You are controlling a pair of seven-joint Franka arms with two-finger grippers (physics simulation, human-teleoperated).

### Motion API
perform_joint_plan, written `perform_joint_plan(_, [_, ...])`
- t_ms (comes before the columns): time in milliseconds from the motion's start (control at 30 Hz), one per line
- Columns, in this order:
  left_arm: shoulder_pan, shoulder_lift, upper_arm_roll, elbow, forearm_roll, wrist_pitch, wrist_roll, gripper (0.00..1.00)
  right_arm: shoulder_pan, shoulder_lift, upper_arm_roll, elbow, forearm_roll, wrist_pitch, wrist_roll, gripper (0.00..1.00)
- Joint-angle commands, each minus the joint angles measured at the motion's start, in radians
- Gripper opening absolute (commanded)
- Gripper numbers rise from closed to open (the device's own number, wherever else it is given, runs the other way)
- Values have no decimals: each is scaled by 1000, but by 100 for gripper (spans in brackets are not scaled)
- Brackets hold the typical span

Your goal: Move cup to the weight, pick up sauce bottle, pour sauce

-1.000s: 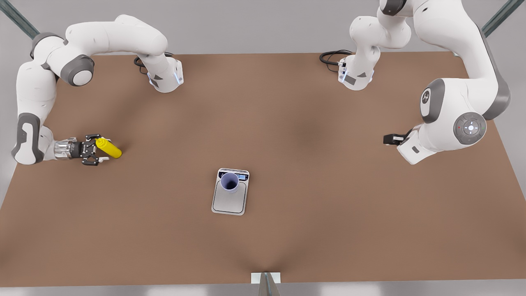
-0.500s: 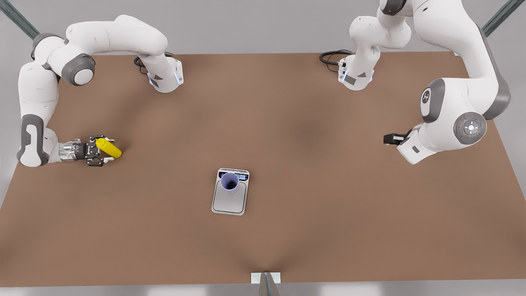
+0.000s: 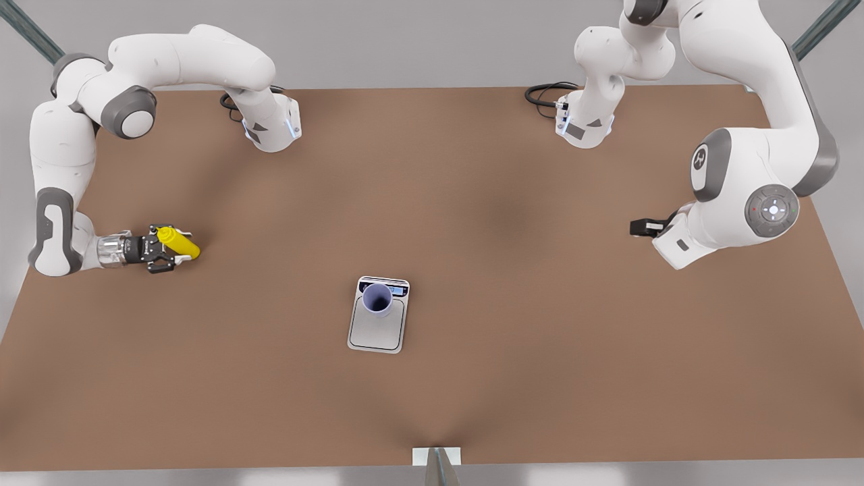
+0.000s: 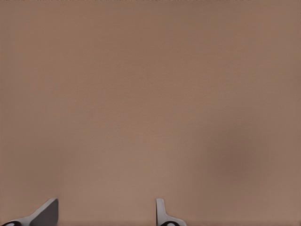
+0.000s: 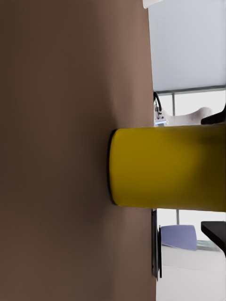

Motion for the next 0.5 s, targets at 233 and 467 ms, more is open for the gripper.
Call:
perform_joint_plan(233, [0, 3, 0, 0, 0, 1, 12, 100, 0, 0, 9, 8, 0, -6, 0, 47])
perform_joint_plan(467, [0, 3, 0, 0, 0, 3, 12, 100, 58, -94, 19, 52, 6, -8, 136, 48])
